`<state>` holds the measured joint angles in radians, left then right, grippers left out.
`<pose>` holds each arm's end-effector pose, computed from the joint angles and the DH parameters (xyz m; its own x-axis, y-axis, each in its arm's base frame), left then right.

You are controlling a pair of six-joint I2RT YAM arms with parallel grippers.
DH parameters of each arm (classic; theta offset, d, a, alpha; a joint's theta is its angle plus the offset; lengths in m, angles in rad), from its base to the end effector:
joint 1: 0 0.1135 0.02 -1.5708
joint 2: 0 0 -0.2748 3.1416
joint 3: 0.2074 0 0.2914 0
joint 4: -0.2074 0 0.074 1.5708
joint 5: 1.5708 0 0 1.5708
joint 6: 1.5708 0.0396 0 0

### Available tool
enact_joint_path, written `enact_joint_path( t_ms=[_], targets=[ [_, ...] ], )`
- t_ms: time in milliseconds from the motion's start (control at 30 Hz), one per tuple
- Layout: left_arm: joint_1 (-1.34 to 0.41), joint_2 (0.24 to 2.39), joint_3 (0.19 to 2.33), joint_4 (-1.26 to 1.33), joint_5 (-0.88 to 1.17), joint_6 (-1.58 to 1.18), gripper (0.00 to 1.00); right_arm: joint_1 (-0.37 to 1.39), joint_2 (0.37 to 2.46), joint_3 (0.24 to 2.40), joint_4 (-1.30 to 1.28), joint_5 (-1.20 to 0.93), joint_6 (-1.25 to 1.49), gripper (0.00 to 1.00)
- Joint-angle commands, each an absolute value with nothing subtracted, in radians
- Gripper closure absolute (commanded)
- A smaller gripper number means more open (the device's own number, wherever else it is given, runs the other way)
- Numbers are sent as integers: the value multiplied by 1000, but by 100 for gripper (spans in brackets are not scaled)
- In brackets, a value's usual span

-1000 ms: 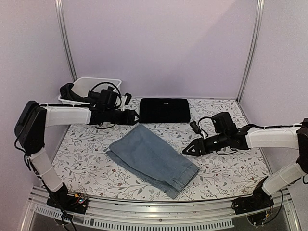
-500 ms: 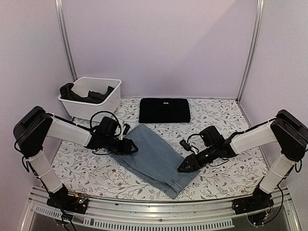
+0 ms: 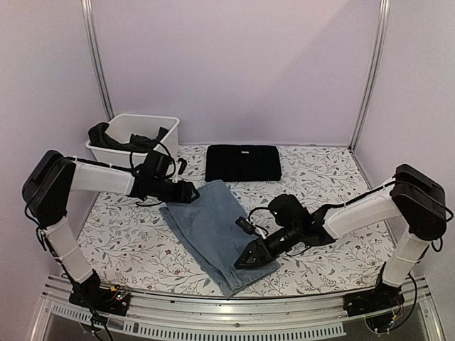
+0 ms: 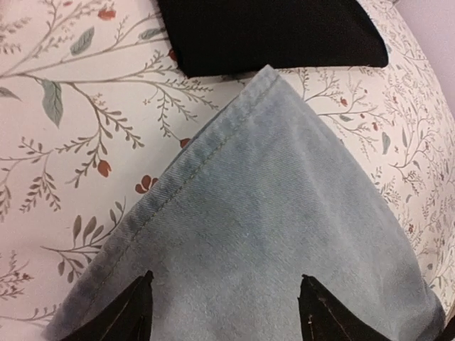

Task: Fold and stack the mixed laundry pile
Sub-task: Rotate the rectangle-folded skirt at the center of the board, then pick up the rectangle-folded skirt from the center of the board.

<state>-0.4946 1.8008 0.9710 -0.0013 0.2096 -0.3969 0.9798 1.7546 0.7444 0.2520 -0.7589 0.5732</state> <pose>0.3441 -0.1949 0.1279 -0.8268 0.0163 -0.5623 0.2907 0.8681 -0.4023 0.1709 0.3035 0.1034 -0.7996 -0.4855 -0.3534 -0.5323 0.3008 0.7913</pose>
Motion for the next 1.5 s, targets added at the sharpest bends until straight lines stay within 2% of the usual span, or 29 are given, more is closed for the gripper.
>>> enact_joint_path(
  t_ms=[0, 133, 267, 433, 567, 733, 1000, 1200, 1367, 1467],
  targets=[
    [-652, 1559, 933, -66, 50, -295, 27, 915, 1610, 866, 52, -767, 489, 45],
    [-866, 1458, 892, -150, -142, -335, 27, 731, 1538, 887, -36, -772, 420, 48],
    [-1086, 1435, 877, -220, -226, -390, 28, 616, 1523, 900, -54, -769, 391, 48],
    [-1377, 1654, 1141, -534, -443, -428, 28, 579, 1593, 961, -52, -782, 365, 49],
    [-1526, 1863, 1345, -739, -517, -472, 28, 579, 1668, 1017, -9, -826, 376, 50],
    [-1582, 2023, 1490, -878, -533, -495, 28, 581, 1761, 1064, 50, -879, 397, 53],
    [-1588, 2135, 1530, -931, -472, -524, 28, 617, 1825, 1112, 22, -889, 366, 53],
    [-1556, 2166, 1536, -947, -514, -553, 39, 676, 1920, 1190, 9, -894, 347, 55],
    [-1548, 2199, 1553, -990, -558, -568, 43, 715, 2027, 1253, 2, -900, 324, 56],
    [-1536, 2189, 1529, -974, -561, -552, 53, 732, 2080, 1271, -23, -908, 310, 57]
  ],
)
